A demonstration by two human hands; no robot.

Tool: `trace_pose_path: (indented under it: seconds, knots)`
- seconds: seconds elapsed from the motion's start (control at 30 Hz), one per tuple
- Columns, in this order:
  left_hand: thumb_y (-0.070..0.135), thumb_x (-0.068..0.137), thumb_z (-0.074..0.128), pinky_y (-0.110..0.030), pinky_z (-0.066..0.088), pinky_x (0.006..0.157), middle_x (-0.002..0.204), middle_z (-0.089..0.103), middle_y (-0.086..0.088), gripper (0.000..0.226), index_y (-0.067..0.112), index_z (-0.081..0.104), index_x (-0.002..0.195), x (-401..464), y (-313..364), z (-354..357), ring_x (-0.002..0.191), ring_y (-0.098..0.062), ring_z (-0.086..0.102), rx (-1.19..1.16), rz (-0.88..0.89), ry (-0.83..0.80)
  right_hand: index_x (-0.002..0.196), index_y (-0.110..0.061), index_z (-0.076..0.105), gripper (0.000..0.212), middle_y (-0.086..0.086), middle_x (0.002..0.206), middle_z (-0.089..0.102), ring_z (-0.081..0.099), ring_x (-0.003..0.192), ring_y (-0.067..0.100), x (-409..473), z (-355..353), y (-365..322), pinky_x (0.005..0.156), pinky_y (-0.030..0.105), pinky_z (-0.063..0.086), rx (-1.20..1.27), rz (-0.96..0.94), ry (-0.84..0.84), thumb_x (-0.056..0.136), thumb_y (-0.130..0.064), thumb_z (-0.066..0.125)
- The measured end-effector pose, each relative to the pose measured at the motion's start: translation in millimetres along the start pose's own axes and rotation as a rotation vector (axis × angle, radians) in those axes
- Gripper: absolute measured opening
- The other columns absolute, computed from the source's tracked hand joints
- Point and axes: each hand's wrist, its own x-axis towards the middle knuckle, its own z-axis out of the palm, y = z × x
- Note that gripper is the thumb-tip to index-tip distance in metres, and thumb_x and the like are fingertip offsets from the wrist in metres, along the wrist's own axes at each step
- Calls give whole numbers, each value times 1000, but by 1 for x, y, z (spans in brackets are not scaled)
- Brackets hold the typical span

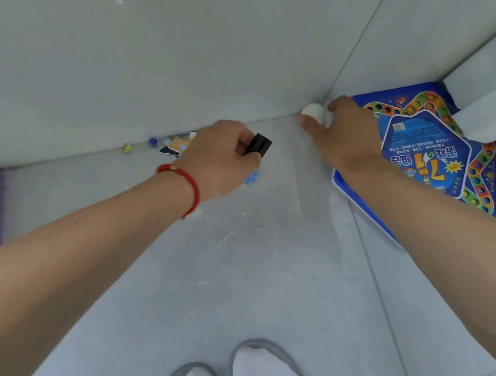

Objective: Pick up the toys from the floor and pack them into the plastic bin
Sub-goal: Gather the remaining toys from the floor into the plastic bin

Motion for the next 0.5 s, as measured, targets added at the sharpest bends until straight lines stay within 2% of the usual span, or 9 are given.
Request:
trace_pose_path:
  seconds: [0.07, 0.13, 0.17, 0.2, 0.23, 0.3, 0.37, 0.5]
  knots:
    - [6, 94, 57, -32, 59, 77, 88, 72, -10, 13, 1, 69, 96, -22, -4, -8, 78, -24, 69, -454, -144, -99, 117, -6, 57, 56, 19, 113, 66, 60, 110, 39, 5, 8, -6, 80, 40, 47, -93, -39, -28, 90, -55, 61]
    - [3, 97, 54, -27, 59, 71, 94, 73, -14, 15, 4, 67, 103, -48, -12, -13, 83, -23, 70, -780, -291, -153, 106, -8, 61, 48, 15, 102, 69, 64, 96, 35, 1, 7, -16, 74, 38, 48, -10, 19, -62, 88, -53, 62]
    - [4, 98, 53, -26, 59, 70, 99, 73, -15, 16, 5, 65, 109, -62, -17, -15, 85, -24, 71, -878, -352, -159, 94, -10, 63, 43, 10, 89, 68, 64, 80, 31, -7, 0, -22, 65, 36, 48, 169, 108, -117, 86, -52, 62]
    - [4, 98, 53, -28, 59, 71, 103, 73, -17, 19, 5, 62, 114, -77, -21, -17, 87, -26, 71, -956, -400, -161, 85, -12, 60, 38, 7, 76, 63, 57, 61, 24, -20, -10, -29, 52, 32, 42, 432, 235, -231, 85, -50, 61]
    - [3, 98, 53, -31, 59, 74, 104, 73, -19, 22, 3, 59, 119, -94, -25, -20, 89, -29, 71, -1024, -433, -158, 83, -13, 58, 33, 5, 71, 58, 46, 50, 18, -38, -22, -34, 42, 26, 32, 719, 378, -414, 86, -46, 60]
    - [2, 97, 52, -35, 59, 80, 106, 71, -24, 27, 2, 56, 124, -130, -29, -27, 93, -33, 71, -1131, -452, -146, 95, -10, 56, 26, 10, 75, 59, 35, 49, 14, -76, -45, -38, 38, 21, 19, 1080, 550, -742, 86, -35, 57]
    - [-2, 94, 54, -38, 59, 84, 108, 68, -28, 34, 7, 57, 127, -168, -27, -35, 95, -37, 69, -1253, -430, -120, 103, -6, 54, 29, 17, 84, 62, 37, 54, 17, -114, -71, -43, 38, 22, 23, 1263, 591, -941, 82, -27, 51]
    - [-5, 87, 53, -39, 60, 78, 105, 65, -29, 39, 8, 62, 122, -247, -17, -58, 91, -42, 66, -1570, -372, 12, 107, -1, 62, 44, 24, 96, 63, 52, 66, 28, -168, -127, -83, 44, 27, 39, 1403, 516, -1101, 77, -28, 43]
